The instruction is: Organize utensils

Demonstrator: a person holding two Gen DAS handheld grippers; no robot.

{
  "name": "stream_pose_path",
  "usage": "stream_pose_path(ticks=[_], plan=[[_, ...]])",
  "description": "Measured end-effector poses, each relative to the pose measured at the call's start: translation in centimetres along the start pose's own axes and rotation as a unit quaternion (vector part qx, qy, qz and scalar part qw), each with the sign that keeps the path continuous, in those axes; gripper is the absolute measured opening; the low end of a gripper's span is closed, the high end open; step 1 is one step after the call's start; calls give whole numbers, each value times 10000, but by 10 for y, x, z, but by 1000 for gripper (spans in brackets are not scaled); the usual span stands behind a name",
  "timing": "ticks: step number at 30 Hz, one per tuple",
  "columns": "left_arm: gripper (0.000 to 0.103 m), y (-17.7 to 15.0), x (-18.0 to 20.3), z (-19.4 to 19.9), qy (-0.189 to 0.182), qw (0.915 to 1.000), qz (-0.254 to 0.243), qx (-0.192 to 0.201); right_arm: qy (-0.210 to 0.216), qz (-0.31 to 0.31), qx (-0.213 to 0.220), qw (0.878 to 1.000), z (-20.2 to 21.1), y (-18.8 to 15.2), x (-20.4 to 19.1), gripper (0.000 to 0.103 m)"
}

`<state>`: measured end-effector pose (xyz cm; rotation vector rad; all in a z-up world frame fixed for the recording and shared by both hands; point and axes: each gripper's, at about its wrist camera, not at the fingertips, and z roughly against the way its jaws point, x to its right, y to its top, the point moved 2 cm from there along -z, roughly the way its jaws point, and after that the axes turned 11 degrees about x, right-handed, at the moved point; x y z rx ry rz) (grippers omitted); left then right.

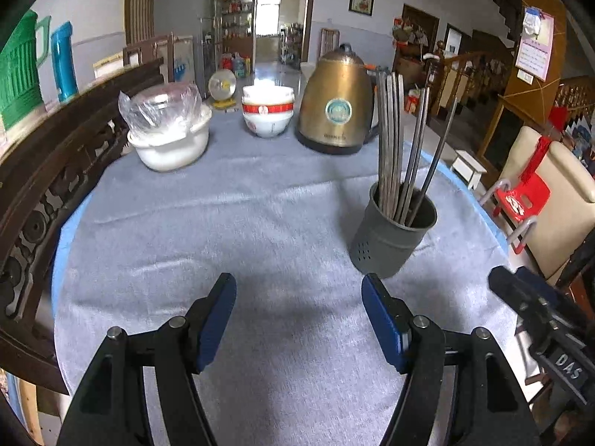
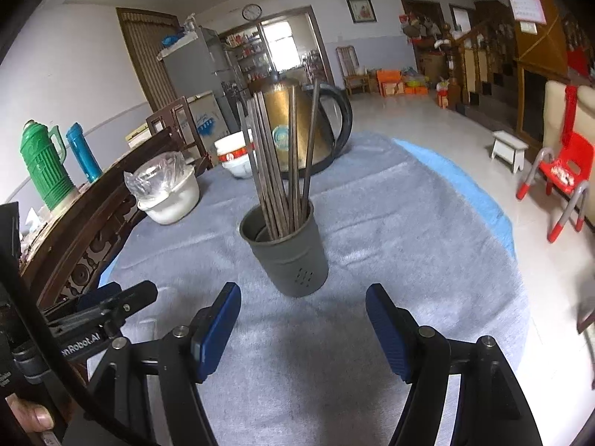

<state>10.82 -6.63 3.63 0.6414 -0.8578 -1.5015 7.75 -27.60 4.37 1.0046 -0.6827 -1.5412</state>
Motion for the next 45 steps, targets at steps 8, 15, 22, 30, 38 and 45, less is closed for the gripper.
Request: stream_pose_path(ticks=[8, 15, 22, 30, 38, 45], plan=[[82, 20, 9, 22, 170, 9974, -331, 622, -267, 701, 820, 9938, 34, 26, -16, 76], [83, 36, 12, 34, 189, 9966, -254, 765, -213, 699, 885, 9934, 41, 27, -17, 76], [85, 39, 17, 41, 198, 9958, -323, 833, -214, 713, 958, 9926, 50, 30, -16, 76], [95, 42, 21, 47, 131, 9962, -413, 756, -190, 802, 1081, 9907, 61, 36, -21, 76], [100, 42, 19, 51, 35, 9966, -362, 743, -225, 831, 1060, 9906, 63, 36, -23, 77], [100, 44, 17, 53, -2, 9969, -316, 724, -242, 818, 980, 9915, 62, 36, -22, 82]])
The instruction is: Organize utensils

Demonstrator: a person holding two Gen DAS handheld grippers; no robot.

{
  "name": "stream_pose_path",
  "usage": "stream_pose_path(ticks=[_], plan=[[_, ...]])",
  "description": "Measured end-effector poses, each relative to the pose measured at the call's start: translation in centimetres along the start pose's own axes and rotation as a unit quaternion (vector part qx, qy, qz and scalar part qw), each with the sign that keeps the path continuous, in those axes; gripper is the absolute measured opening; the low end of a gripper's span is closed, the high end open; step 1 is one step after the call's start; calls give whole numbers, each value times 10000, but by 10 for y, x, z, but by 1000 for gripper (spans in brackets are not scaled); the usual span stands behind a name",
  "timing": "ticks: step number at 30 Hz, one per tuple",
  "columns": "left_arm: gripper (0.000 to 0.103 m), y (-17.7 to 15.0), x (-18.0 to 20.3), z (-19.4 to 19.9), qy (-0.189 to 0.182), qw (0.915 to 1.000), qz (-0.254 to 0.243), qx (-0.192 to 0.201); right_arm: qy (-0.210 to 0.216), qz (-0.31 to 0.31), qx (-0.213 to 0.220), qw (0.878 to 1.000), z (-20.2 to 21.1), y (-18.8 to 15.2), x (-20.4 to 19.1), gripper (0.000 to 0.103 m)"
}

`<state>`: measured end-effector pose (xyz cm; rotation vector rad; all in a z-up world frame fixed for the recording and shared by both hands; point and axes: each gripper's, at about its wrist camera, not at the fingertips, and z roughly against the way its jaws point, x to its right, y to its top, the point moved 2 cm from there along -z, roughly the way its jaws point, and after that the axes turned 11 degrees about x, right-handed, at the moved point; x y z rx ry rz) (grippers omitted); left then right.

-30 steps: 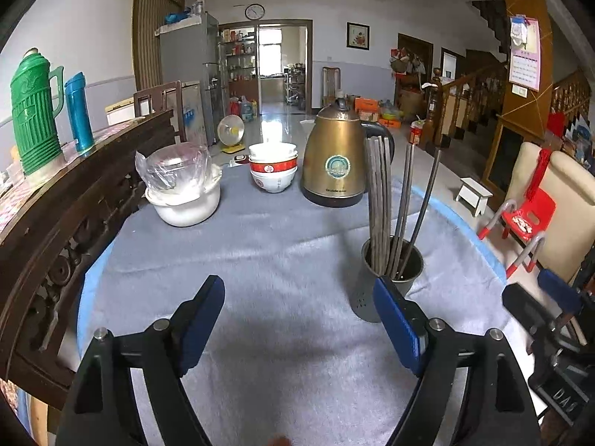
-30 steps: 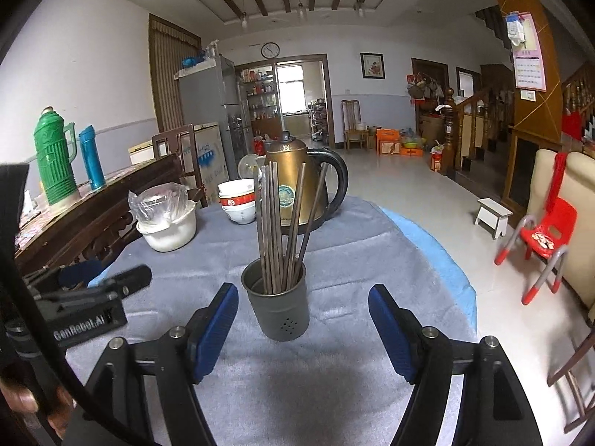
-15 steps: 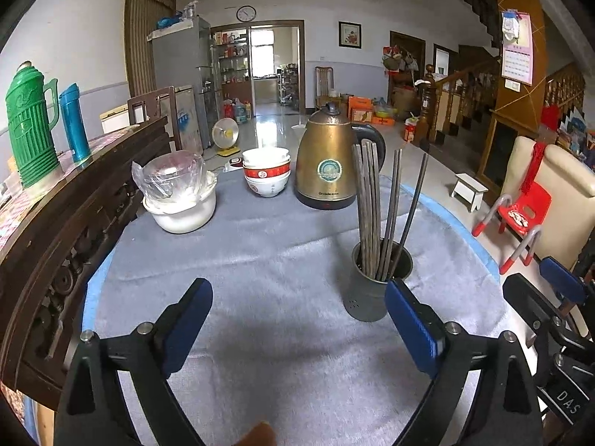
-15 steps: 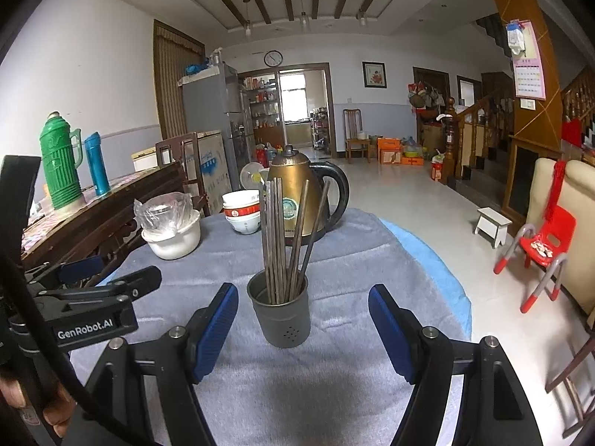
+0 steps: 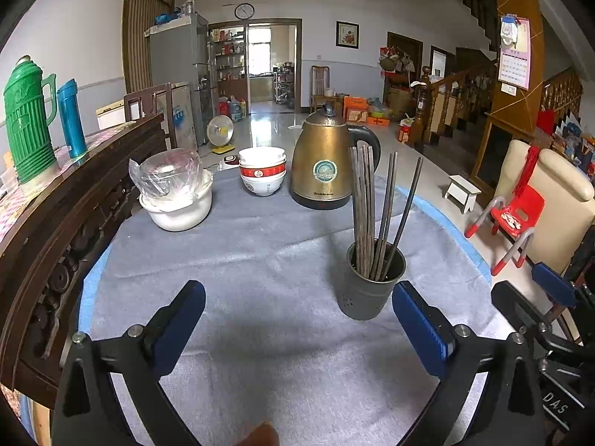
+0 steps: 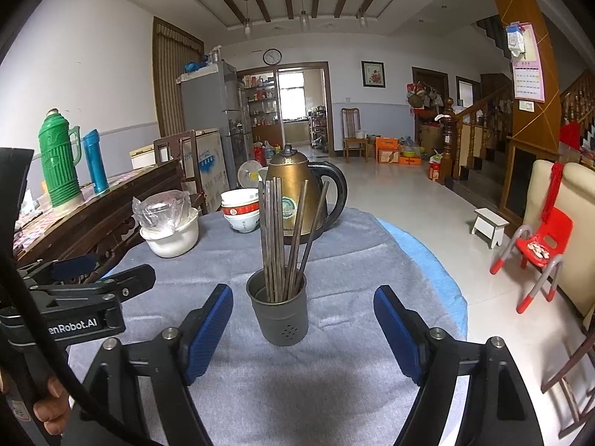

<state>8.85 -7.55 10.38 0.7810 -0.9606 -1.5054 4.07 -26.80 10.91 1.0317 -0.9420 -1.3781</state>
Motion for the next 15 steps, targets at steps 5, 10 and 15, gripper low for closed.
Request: stream_pose_path(ticks=[5, 10, 15], plan=[[101, 1, 0, -2, 34, 10000, 16, -19, -18, 11, -123, 9999, -4, -2, 1, 83], [101, 1, 2, -4, 76, 10000, -17, -32, -55, 32, -207, 9998, -9, -4, 1, 84], [101, 2, 2, -5, 82, 10000, -48, -14, -63, 41, -210, 9998, -11, -2, 1, 84]])
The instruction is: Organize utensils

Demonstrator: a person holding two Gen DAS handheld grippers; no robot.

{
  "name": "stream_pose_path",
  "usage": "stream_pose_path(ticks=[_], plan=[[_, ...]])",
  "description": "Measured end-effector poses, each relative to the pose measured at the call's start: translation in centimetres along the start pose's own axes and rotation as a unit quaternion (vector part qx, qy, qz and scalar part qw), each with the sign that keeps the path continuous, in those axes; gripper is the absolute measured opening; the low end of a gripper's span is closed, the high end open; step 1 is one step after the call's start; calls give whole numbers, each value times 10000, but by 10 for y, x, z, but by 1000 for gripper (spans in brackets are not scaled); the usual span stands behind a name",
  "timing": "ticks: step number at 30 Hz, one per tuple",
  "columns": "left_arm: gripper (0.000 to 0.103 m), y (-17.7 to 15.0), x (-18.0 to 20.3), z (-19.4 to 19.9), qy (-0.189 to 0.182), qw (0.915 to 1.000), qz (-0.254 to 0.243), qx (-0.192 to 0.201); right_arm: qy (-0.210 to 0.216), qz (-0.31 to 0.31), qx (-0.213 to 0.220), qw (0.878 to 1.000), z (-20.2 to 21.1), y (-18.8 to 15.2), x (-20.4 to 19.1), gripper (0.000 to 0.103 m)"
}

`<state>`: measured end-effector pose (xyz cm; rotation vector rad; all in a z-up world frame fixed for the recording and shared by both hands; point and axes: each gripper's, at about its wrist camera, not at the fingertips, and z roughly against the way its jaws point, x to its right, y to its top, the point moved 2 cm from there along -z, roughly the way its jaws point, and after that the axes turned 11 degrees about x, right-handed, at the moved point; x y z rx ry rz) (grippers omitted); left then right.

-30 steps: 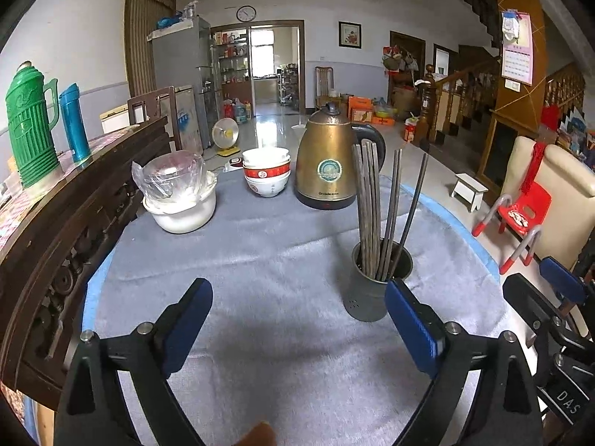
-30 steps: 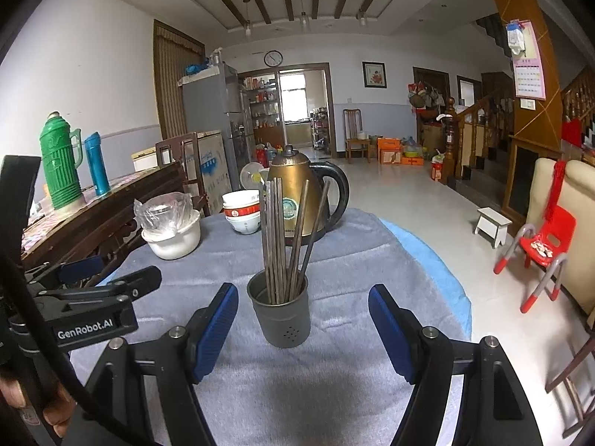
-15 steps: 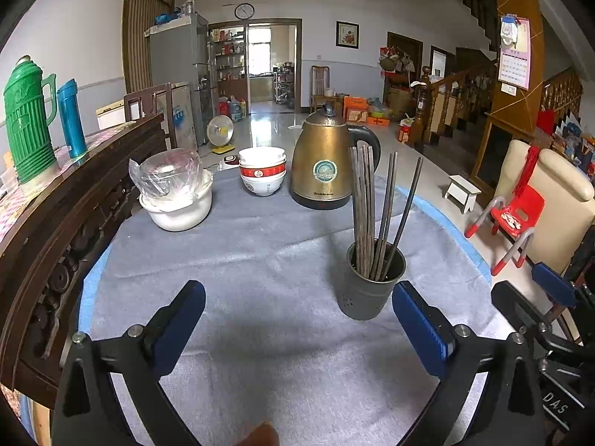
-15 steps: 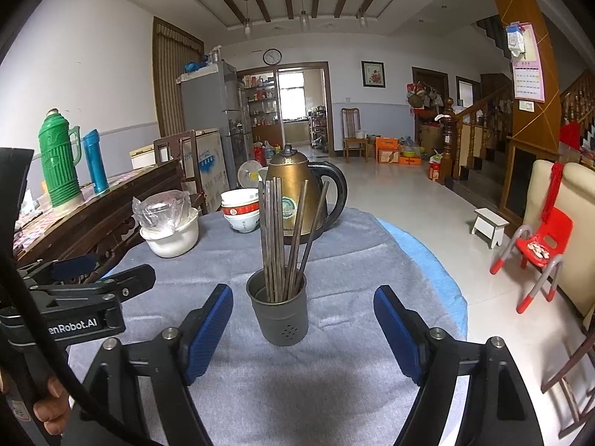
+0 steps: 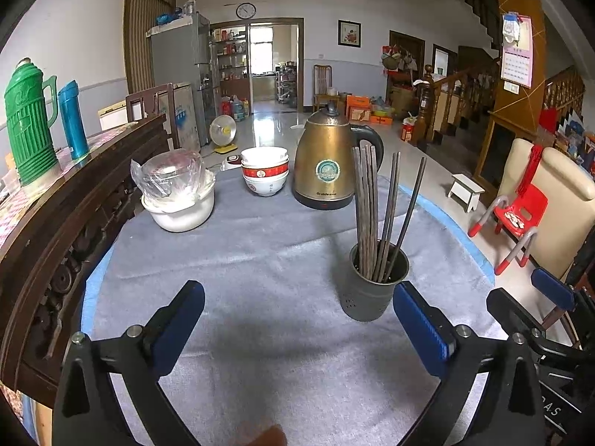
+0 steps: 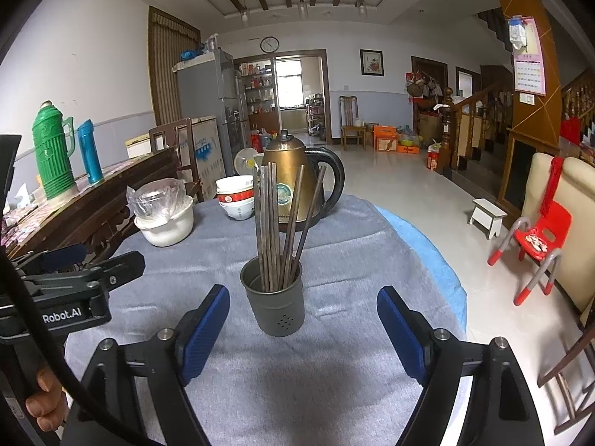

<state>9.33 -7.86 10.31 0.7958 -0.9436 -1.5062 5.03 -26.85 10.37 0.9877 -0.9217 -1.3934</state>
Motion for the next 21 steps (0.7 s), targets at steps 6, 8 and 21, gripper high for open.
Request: stream_pose_path(ticks=[6, 8, 21], plan=[[101, 1, 0, -2, -18, 10000, 22, -37, -6, -2, 2, 10000, -1, 1, -1, 86], [101, 1, 0, -2, -33, 10000, 31, -52, -6, 2, -4, 10000, -2, 1, -1, 86], [101, 2, 2, -2, -45, 10000, 16, -34, -3, 15, -19, 10000, -4, 2, -1, 86]])
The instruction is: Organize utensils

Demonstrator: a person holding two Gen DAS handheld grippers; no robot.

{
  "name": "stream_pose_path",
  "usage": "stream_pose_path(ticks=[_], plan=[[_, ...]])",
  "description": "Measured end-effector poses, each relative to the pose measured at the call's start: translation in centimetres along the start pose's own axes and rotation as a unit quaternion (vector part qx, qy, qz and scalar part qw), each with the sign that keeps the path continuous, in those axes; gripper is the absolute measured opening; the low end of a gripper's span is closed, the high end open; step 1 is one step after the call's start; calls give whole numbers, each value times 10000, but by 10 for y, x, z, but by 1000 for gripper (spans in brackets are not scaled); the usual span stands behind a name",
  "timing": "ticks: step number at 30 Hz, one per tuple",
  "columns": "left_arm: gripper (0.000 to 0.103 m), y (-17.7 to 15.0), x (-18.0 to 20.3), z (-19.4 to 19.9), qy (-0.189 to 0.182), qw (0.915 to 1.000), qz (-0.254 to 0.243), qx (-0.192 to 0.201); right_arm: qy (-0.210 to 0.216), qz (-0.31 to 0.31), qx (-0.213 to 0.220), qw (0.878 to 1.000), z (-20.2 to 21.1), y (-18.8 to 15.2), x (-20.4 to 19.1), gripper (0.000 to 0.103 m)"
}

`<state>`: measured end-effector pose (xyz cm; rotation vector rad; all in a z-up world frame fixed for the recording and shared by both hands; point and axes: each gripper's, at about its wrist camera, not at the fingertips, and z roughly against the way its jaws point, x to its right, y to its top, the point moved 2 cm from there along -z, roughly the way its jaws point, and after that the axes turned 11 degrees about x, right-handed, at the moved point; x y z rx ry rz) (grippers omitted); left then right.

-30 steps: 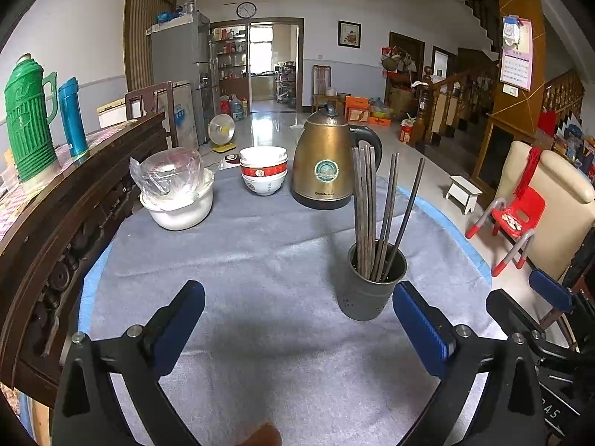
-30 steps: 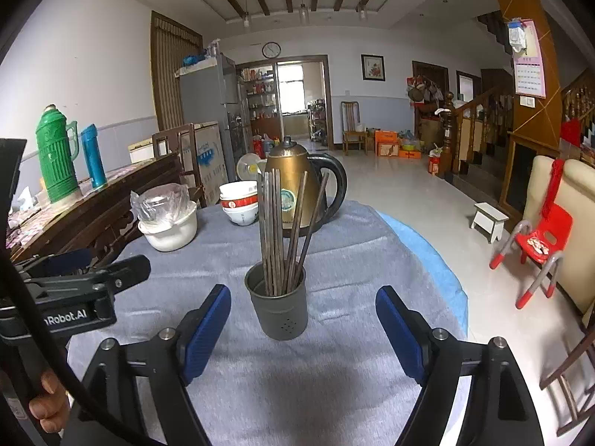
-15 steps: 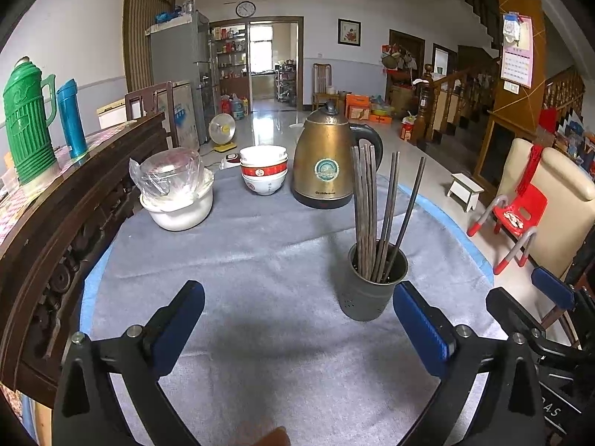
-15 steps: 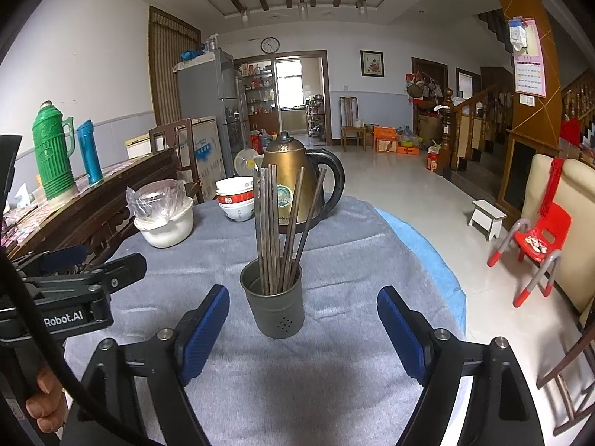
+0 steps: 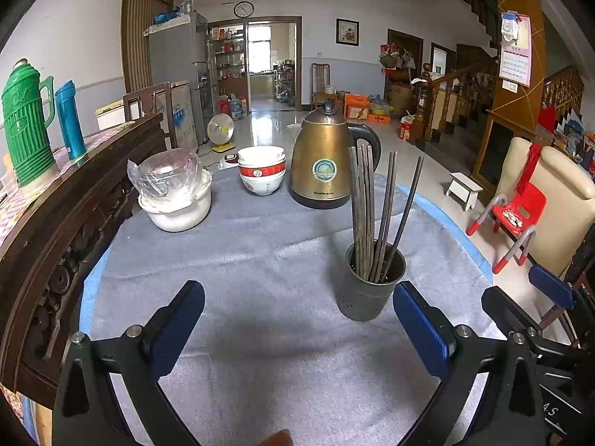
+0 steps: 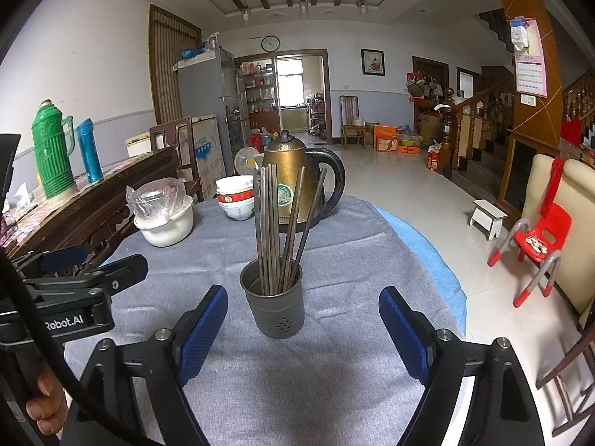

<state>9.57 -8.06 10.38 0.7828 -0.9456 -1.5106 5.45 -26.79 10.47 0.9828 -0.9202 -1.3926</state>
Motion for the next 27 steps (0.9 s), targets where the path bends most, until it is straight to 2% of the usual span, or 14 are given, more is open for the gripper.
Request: stream_pose_path(ticks=[27], plan=[[103, 4, 6, 1, -86, 9999, -30, 46, -90, -46, -46, 9999, 2, -4, 11, 86]])
